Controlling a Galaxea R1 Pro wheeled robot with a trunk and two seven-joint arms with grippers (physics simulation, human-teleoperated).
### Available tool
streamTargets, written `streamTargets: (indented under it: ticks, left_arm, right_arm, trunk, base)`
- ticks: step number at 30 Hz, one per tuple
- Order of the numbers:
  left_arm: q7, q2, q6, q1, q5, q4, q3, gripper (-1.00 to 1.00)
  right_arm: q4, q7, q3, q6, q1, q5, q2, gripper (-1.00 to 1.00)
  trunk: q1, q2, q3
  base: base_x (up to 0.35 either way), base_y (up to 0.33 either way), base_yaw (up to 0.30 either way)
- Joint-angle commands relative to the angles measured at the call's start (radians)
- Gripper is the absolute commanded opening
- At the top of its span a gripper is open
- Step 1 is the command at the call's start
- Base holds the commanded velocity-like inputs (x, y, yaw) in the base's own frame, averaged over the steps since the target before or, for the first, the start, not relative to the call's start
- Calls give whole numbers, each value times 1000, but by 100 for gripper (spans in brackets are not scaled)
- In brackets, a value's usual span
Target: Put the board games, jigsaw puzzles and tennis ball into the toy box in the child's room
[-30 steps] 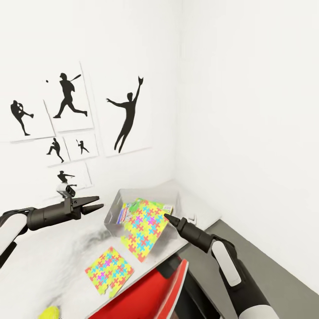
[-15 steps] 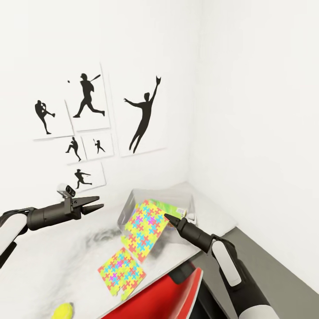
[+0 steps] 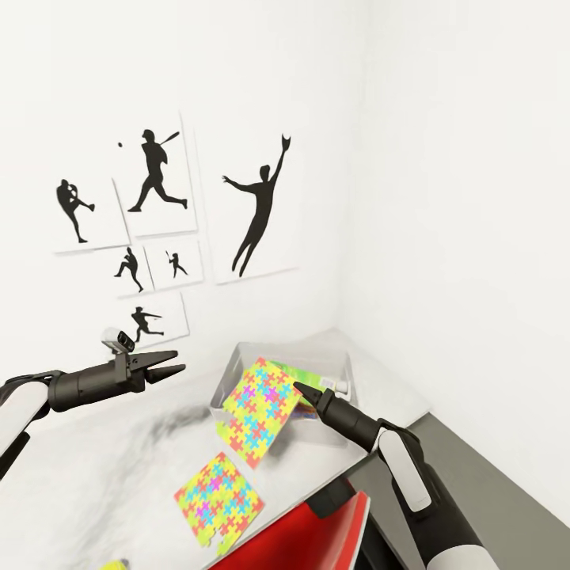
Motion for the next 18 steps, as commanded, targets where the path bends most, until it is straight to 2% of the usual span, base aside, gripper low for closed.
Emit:
streamTargets:
  ticks: [1, 18]
  left_arm:
    - [-4, 1, 3, -1, -1, 1, -1, 100]
    - [-4, 1, 3, -1, 0, 1, -2, 100]
  right_arm:
    - [0, -1, -1, 7, -1, -5, 0, -100]
    - [0, -1, -3, 7, -1, -5, 0, -100]
  trunk:
    - [1, -2, -2]
    - [1, -2, -2]
  base:
    - [92, 17, 0]
    - [11, 2, 0]
